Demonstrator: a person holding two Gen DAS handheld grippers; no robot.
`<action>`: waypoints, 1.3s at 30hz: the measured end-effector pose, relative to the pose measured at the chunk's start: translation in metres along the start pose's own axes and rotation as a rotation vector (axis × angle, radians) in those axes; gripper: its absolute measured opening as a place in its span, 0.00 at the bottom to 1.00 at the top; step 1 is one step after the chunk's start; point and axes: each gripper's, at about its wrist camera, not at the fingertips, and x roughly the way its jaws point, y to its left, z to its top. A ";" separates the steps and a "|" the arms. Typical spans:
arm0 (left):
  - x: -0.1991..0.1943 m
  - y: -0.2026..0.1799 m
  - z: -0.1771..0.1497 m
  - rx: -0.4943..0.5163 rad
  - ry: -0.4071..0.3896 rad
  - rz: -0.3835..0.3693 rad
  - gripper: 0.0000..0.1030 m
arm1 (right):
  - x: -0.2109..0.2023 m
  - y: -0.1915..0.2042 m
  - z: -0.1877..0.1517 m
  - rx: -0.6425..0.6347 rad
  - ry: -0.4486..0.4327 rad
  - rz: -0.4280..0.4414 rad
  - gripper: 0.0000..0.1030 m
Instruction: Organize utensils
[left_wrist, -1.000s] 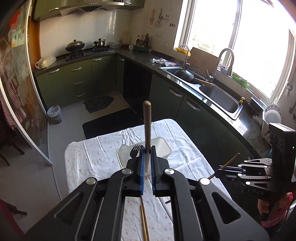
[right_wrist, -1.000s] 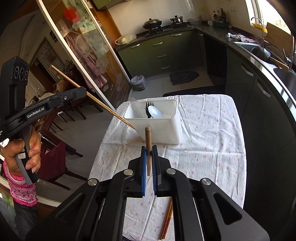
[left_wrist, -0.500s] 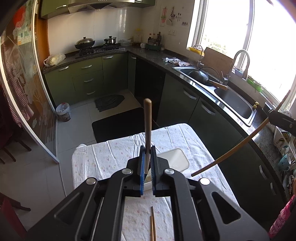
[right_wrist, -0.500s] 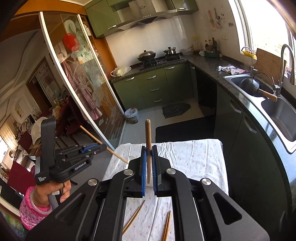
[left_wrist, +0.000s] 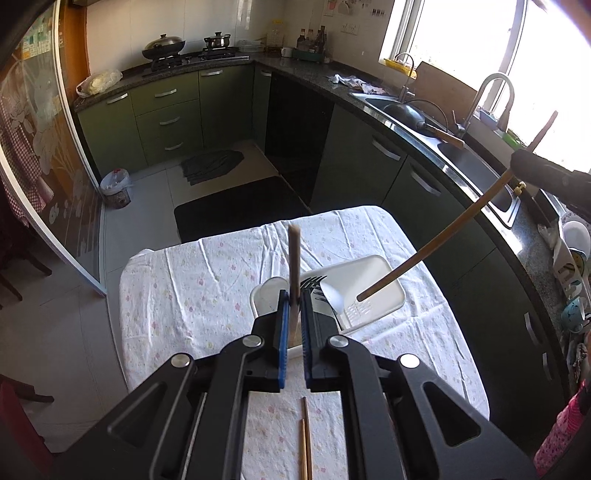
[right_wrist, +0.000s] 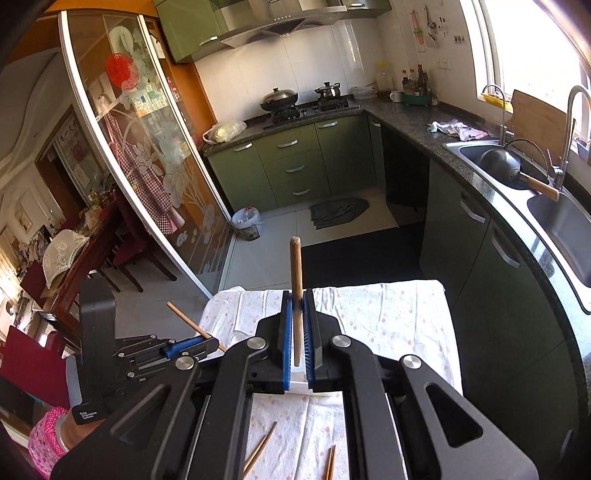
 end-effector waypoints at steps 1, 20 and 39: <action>-0.001 0.000 -0.002 0.001 -0.004 -0.001 0.14 | 0.006 0.000 -0.002 -0.003 0.009 -0.004 0.06; -0.027 -0.018 -0.053 0.045 0.046 -0.070 0.56 | 0.080 0.001 -0.048 -0.066 0.128 -0.020 0.21; 0.108 -0.014 -0.178 0.084 0.553 0.006 0.17 | -0.001 -0.027 -0.161 -0.115 0.229 0.106 0.27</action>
